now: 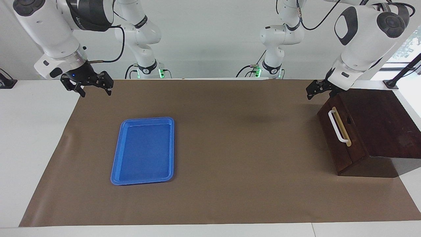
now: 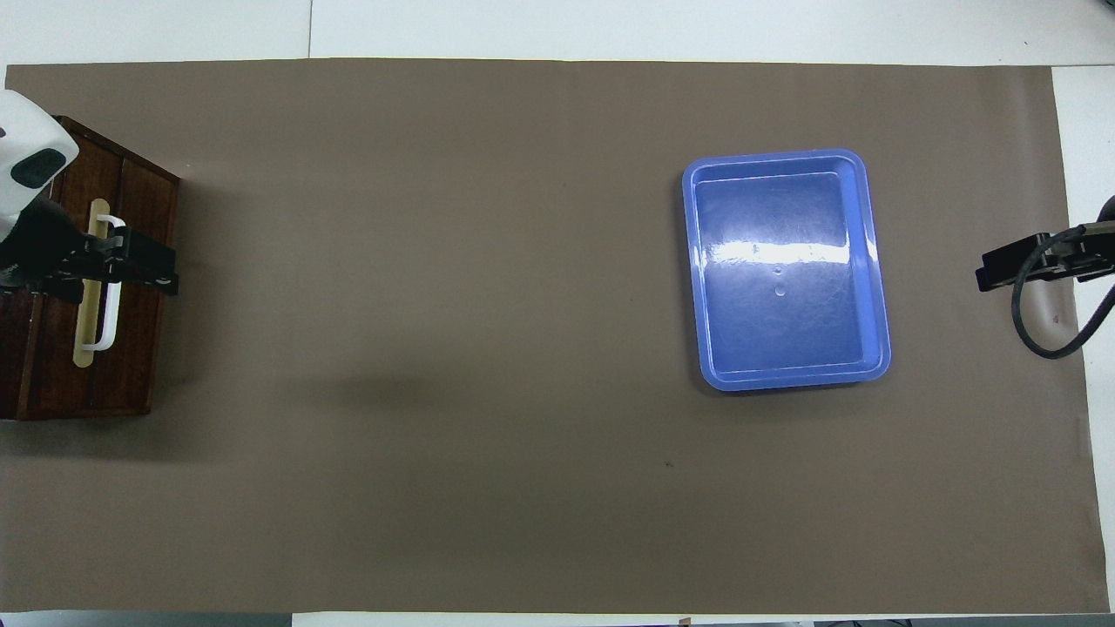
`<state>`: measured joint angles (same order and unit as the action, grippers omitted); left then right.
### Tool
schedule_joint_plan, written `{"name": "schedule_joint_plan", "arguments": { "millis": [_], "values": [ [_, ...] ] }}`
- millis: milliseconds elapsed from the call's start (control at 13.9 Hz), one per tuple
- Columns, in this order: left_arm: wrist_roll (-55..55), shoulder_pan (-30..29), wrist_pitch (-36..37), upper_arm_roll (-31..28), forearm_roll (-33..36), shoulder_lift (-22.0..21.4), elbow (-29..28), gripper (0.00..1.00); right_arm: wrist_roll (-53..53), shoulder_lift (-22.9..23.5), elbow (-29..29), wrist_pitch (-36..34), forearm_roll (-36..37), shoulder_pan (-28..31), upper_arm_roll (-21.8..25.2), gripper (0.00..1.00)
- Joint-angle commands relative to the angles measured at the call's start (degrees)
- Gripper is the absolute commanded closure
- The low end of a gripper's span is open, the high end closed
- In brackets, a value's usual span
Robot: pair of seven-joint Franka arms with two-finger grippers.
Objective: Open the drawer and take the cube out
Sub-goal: 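Pull the wooden drawer open with the left gripper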
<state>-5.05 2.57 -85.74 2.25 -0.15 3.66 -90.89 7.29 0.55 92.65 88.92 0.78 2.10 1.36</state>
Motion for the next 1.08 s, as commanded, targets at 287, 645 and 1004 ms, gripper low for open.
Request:
{"name": "schedule_joint_plan", "arguments": {
  "millis": [287,645,1004],
  "values": [
    [0.92,0.94,-2.66,-0.32,-0.11,-1.29,-0.86,0.00,1.24,-0.82,0.77,0.64,0.71,0.54,-0.49,0.00],
    [0.92,2.01,-19.09,0.03,9.71,-2.96,-10.88,0.00,1.41,-0.82,0.77,0.37,0.71,0.45,-0.57,0.00],
    [0.75,4.20,-31.30,0.12,23.86,1.17,-18.69,0.00,1.24,-0.82,0.77,-0.33,0.71,0.54,-0.66,0.00]
  ]
}}
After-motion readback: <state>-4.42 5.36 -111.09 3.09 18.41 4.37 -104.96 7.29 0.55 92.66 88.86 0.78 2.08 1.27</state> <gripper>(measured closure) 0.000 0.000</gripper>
